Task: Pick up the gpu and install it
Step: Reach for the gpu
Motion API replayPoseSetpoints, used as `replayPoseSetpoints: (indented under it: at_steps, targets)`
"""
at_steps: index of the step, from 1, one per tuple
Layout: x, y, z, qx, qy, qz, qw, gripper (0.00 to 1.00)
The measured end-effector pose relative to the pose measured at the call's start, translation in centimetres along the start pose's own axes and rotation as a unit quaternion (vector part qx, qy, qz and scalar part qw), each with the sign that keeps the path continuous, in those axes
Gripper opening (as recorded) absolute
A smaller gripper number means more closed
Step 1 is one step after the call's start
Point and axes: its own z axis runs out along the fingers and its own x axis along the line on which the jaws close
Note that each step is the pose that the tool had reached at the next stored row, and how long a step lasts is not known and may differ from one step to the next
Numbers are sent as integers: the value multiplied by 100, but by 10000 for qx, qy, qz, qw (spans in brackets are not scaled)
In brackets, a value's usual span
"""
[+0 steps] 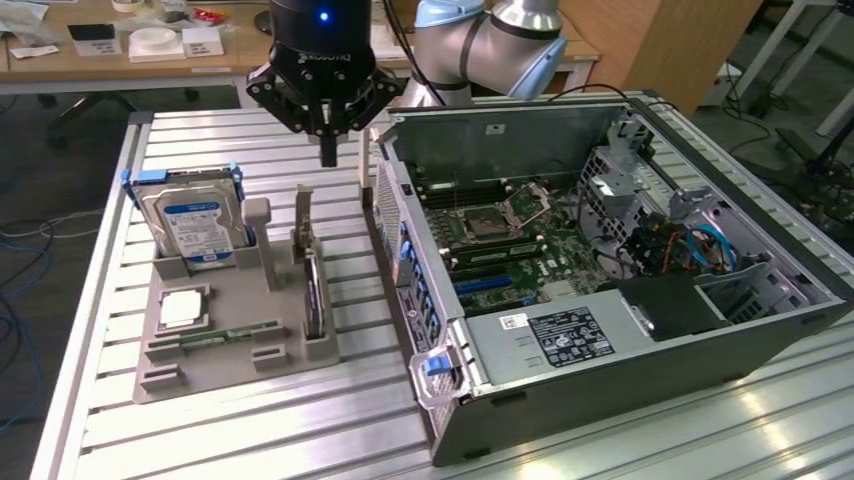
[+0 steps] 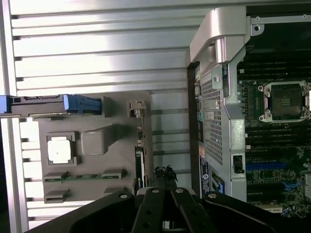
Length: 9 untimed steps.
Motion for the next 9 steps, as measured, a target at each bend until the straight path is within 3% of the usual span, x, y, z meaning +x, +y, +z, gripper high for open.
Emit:
replayPoseSetpoints:
  at_steps: [9]
  targets:
    - [64,-8,3,1,6,1,10000,11]
